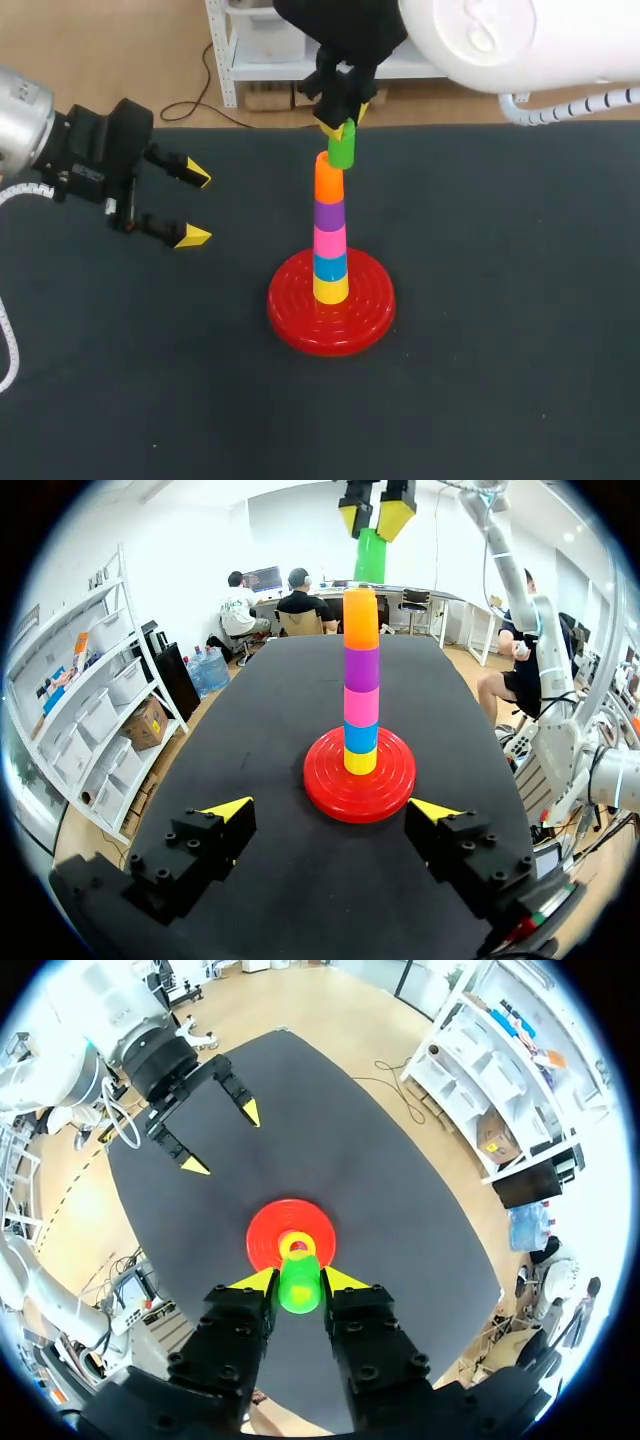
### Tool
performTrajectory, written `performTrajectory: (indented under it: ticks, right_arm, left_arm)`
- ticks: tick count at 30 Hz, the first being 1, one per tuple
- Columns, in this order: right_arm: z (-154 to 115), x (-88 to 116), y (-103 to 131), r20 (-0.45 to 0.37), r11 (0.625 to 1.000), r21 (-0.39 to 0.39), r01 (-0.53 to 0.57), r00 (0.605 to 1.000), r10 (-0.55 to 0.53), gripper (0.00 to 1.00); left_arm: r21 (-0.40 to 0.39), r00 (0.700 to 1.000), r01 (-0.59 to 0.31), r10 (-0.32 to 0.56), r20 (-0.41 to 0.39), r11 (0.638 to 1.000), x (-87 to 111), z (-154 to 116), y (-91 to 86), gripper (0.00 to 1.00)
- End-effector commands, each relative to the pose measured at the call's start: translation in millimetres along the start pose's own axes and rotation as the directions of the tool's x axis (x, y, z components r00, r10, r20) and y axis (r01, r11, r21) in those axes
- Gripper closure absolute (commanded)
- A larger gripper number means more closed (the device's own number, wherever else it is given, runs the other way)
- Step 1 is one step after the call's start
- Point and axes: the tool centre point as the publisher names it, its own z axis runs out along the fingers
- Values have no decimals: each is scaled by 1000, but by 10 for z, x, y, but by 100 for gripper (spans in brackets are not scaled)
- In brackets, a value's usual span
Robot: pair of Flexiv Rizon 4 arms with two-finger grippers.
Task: Pick up and stack the cylinders on the red base in this order: pink,purple,orange,green
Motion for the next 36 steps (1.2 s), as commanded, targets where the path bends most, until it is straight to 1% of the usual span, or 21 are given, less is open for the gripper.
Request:
performTrajectory:
  ticks: [1, 11, 18, 36]
  right_arm:
    - [39, 24, 1, 4, 1000, 1, -1, 1000, 1, 100]
    - [41, -50, -16, 10, 1000, -6, 0, 1000, 0, 100]
    - [20, -87, 20, 18, 1000, -12, 6, 1000, -5, 100]
    - [87, -132, 30, 9, 1000, -5, 8, 1000, -8, 100]
  left_arm:
    - [1, 1000, -2, 2, 4, 1000, 13, 3, 6, 0]
    - [1, 1000, -2, 2, 4, 1000, 13, 3, 6, 0]
    - [1, 1000, -2, 2, 4, 1000, 13, 3, 6, 0]
    - [1, 1000, -2, 2, 4, 1000, 13, 3, 6, 0]
